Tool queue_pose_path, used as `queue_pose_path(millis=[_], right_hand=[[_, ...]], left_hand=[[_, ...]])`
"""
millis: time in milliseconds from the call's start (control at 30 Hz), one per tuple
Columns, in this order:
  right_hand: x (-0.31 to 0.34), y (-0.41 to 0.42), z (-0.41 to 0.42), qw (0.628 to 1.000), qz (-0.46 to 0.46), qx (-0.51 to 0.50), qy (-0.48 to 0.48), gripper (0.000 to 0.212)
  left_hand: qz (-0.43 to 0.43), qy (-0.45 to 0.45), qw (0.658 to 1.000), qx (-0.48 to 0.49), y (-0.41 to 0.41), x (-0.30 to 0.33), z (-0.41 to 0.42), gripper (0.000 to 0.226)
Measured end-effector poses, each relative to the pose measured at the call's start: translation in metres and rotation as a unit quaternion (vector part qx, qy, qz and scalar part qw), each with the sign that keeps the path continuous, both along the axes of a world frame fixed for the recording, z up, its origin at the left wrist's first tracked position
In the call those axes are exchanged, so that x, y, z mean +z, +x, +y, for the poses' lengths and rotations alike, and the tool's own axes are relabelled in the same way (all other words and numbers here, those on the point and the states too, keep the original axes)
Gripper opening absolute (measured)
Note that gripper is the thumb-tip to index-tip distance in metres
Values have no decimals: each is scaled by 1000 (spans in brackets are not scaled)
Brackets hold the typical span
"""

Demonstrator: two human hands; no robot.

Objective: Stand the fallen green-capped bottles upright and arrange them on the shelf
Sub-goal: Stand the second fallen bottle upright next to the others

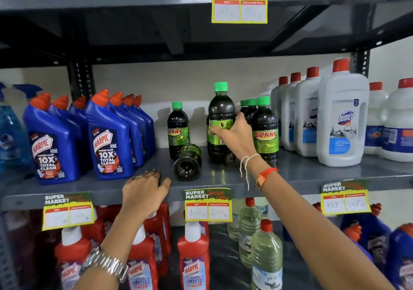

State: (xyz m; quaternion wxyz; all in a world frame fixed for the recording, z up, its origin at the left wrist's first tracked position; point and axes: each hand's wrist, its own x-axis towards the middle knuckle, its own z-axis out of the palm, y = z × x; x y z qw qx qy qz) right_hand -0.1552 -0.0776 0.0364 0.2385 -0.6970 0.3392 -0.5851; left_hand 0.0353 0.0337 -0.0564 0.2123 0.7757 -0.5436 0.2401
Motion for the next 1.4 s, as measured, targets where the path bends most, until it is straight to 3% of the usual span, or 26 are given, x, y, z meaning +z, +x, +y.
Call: queue_pose_path(millis=[300, 433, 533, 633, 767, 867, 933, 1067, 1167, 1400], right_hand=[[-38, 4, -3, 997, -14, 48, 55, 55], [-47, 9, -3, 998, 36, -55, 21, 105], [-51, 7, -4, 988, 83, -128, -12, 116], [-43, 2, -14, 994, 77, -72, 33, 112], [-33, -9, -22, 979, -7, 104, 173, 73], [-32, -15, -23, 962, -38, 175, 204, 64], [-33, -15, -24, 967, -23, 165, 193, 69], [-37, -8, -21, 989, 133, 7, 70, 94], [-39, -5, -21, 989, 142, -44, 23, 91], [-36, -13, -32, 986, 59, 82, 134, 87]], left_hand=[[-6, 7, 1000, 9, 0, 0, -1, 44], [-12, 14, 1000, 9, -1, 2, 0, 43], [-52, 48, 997, 15, -1, 2, 1, 43], [-35, 41, 998, 15, -1, 3, 1, 43], [-11, 23, 1000, 14, -3, 2, 1, 44], [-7, 14, 1000, 8, -2, 2, 1, 43], [-15, 15, 1000, 10, -1, 2, 0, 43], [-32, 18, 999, 14, 1, -1, -2, 45], [-26, 12, 999, 14, 2, -1, -2, 46], [-58, 28, 998, 13, 4, -2, -4, 45]])
